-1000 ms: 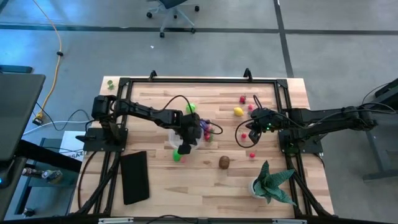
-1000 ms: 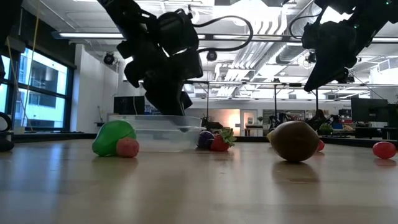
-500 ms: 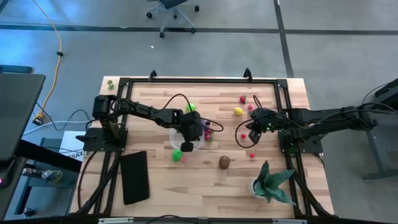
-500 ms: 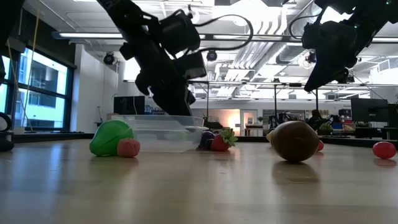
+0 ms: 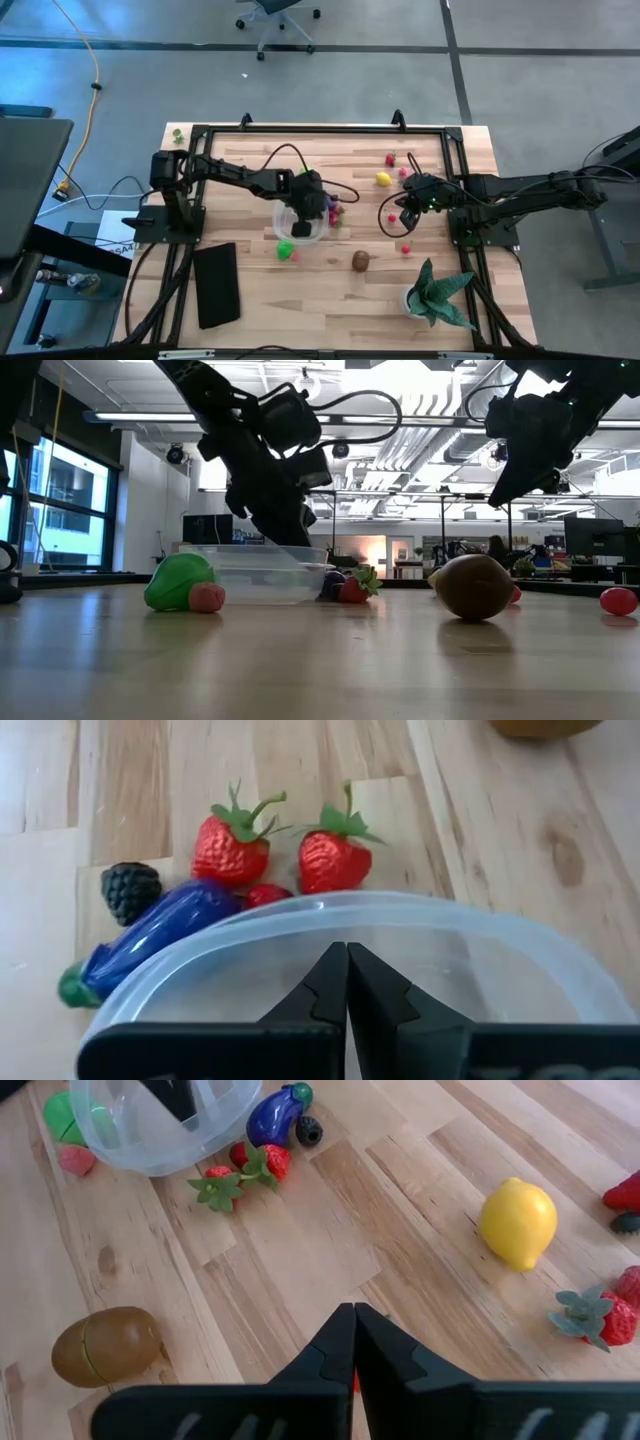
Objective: Pick and placing Produce into tupperware
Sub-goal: Prepare the transparent bin in the center of the table
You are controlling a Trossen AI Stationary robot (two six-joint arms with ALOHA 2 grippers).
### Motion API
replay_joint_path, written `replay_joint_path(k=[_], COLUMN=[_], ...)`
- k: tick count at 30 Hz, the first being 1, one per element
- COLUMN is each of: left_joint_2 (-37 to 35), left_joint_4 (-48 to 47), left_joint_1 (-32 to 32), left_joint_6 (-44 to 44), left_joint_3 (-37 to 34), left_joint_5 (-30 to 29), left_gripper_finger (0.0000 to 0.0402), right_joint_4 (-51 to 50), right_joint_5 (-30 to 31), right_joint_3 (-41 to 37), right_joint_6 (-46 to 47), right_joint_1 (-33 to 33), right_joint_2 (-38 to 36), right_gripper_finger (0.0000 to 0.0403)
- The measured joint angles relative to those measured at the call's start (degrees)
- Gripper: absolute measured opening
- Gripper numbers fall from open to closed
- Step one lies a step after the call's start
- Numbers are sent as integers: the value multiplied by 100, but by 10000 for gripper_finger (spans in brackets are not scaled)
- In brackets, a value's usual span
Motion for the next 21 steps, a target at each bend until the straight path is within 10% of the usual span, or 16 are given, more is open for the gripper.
replay_joint_path(k=[21], left_joint_2=[-3354], left_joint_4=[-2622], left_joint_1=[851], left_joint_6=[917], left_joint_3=[-55], left_joint_5=[-1120], left_gripper_finger=[1], right_joint_4=[382], right_joint_5=[30], right_joint_3=[0], right_joint_6=[-340], right_joint_1=[-6], right_joint_2=[2], right_gripper_finger=[0])
